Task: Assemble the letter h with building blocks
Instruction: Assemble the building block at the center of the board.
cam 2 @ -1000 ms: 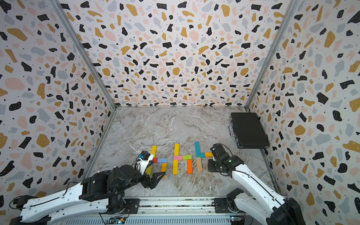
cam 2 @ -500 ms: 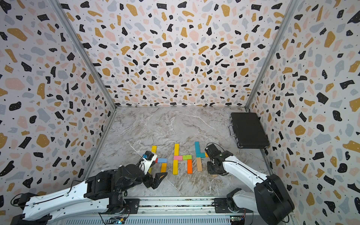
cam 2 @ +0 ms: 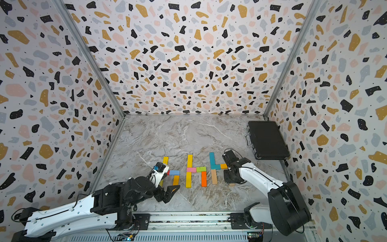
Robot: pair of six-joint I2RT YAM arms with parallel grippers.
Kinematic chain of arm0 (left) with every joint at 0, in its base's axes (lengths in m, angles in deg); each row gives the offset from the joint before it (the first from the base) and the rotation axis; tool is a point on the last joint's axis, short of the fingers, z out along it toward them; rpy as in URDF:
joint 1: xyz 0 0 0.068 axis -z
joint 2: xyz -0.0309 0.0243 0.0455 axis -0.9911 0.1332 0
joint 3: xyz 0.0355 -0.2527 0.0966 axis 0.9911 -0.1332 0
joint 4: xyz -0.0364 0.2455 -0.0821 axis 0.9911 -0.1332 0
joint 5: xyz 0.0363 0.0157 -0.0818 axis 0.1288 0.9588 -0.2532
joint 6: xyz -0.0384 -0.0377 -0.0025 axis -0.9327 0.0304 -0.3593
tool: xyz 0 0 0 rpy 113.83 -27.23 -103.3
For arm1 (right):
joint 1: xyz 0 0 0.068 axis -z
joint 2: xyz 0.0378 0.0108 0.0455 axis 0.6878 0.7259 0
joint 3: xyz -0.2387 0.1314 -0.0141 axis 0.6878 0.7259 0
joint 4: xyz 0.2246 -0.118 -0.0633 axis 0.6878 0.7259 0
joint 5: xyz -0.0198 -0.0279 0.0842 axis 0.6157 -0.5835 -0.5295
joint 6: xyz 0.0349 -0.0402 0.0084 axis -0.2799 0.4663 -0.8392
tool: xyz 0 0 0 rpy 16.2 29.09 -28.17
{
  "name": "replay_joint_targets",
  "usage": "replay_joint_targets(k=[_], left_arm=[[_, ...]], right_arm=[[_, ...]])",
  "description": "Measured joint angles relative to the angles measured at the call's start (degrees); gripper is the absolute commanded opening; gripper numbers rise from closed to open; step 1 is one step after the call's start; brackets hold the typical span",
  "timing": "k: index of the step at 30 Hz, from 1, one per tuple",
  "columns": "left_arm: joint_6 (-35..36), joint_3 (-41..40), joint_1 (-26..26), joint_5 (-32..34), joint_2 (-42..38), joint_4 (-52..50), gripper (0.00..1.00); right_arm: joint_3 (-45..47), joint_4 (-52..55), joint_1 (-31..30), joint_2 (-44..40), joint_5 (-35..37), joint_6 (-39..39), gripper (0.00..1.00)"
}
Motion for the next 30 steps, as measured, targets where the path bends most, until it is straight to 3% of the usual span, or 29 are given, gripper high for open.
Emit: replay_joint_targets(k=[30], left_arm=[[0.1, 2.6, -0.5, 0.0, 3.3, -0.2, 0.99]], right_arm=[[-0.5, -3.0, 2.1, 2.0, -2.8, 2.3, 0.18]])
